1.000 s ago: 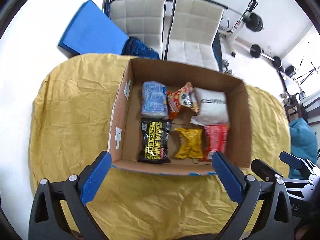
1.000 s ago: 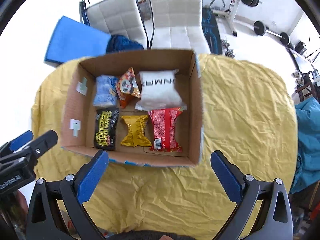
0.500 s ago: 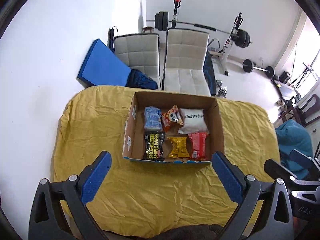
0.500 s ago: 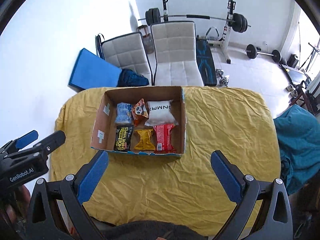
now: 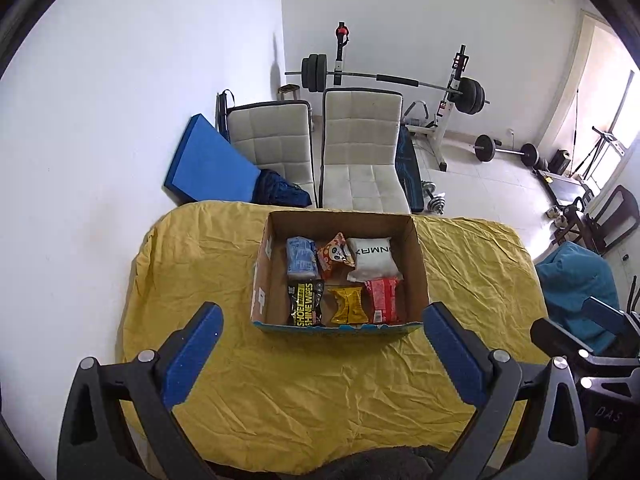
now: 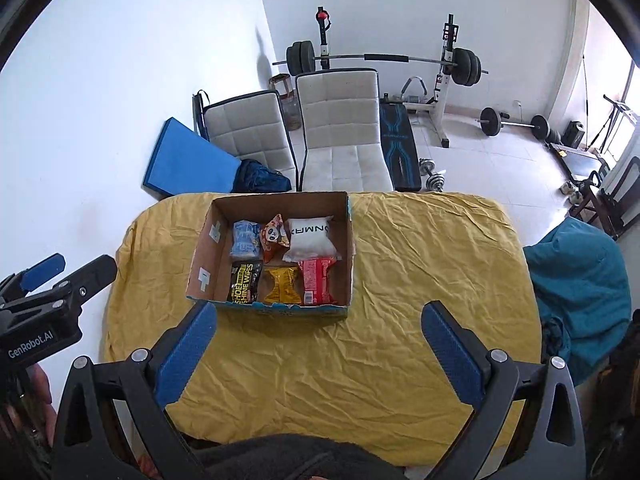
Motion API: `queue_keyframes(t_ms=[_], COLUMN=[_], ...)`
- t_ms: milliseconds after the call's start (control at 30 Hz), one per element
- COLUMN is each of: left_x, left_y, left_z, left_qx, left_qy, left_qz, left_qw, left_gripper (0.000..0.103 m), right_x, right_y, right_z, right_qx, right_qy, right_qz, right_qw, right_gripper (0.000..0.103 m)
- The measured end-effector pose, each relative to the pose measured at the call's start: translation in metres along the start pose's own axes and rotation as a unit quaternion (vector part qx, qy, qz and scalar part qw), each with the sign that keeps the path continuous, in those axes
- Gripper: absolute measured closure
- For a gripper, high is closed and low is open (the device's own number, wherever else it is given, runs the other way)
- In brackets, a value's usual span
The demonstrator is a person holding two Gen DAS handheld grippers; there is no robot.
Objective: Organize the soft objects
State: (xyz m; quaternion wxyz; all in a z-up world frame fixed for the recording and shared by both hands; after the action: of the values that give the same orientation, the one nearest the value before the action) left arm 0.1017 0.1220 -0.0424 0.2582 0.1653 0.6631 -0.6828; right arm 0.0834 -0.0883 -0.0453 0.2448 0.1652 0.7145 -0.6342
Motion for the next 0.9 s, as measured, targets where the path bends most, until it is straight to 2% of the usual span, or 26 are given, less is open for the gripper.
queue_keyframes(t_ms=[233, 633, 900], left_x=[0.011, 0.019, 0.023], left_y=[0.003, 0.001, -0.001], left_z=[0.003, 0.005, 0.004], left_qx=[0.004, 0.003, 0.001], left_qy=[-0.002, -0.006, -0.004], left_qz=[-0.017, -0.018, -0.019], left_qw=[0.9998, 0.9998, 0.9998], left_gripper=[0.000, 0.000, 0.000], right_x=[0.004, 0.009, 0.010], right_y=[-0.003, 0.000, -0.006], right_z=[0.005, 0.005, 0.010], right_qx=[0.004, 0.012, 0.038], right_qy=[0.007, 0.009, 0.016], right_qz=[-0.003, -0.006, 0.005], right_qw=[1.000, 1.000, 0.999], right_gripper=[0.000, 0.000, 0.000])
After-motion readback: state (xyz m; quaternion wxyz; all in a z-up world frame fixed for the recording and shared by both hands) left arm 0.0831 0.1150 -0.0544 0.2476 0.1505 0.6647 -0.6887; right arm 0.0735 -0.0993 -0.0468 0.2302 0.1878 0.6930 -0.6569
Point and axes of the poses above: each gripper's, at about its wrist camera, not at the fingertips, and y roughly the way its jaws point, z to its right, x to its underside, the point moved 3 cm from there along y, roughly the way its jaws point, and after that the axes turned 6 degrees about -y, right-handed, at the moved point
